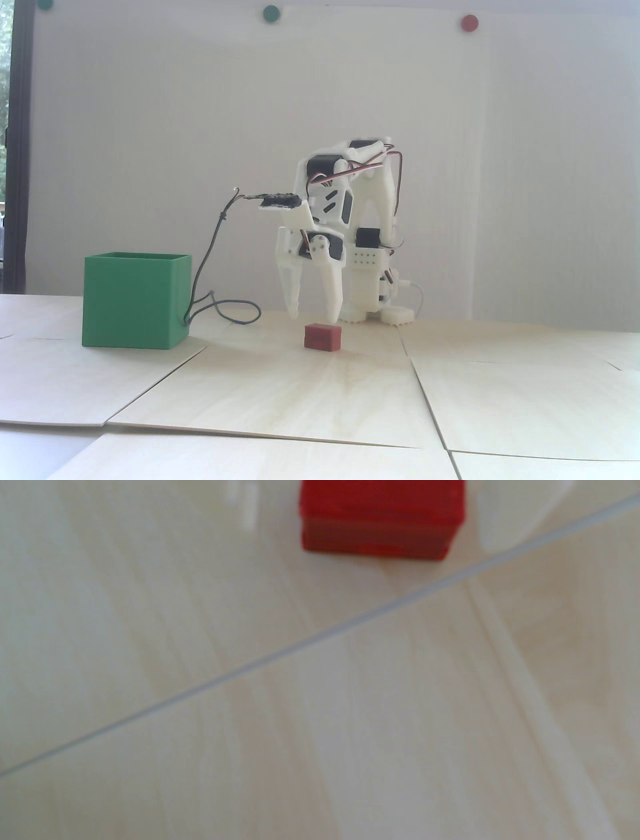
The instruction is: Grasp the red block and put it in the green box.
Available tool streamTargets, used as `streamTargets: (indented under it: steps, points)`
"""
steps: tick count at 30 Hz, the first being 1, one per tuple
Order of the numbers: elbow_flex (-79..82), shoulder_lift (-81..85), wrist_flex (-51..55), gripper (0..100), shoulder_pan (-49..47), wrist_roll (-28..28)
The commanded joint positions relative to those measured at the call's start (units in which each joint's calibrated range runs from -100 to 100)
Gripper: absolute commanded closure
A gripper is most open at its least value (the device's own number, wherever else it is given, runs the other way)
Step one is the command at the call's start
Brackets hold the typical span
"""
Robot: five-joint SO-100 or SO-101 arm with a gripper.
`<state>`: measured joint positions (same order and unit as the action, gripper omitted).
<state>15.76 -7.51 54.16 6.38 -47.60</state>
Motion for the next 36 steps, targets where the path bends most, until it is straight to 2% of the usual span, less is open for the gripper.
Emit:
streamTargets:
  steps: [1, 20, 23, 27, 36]
  points:
    - [-0.2, 0.0, 0.5, 77, -0.3, -0.3]
    - [-0.9, -7.1, -0.2, 77, -0.3, -0.3]
    - [-0.7, -7.1, -0.2, 84, -0.3, -0.3]
    - [-0.5, -7.1, -0.3, 99, -0.4, -0.3]
    - [-1.3, -6.1, -0.3, 98, 0.1, -0.3]
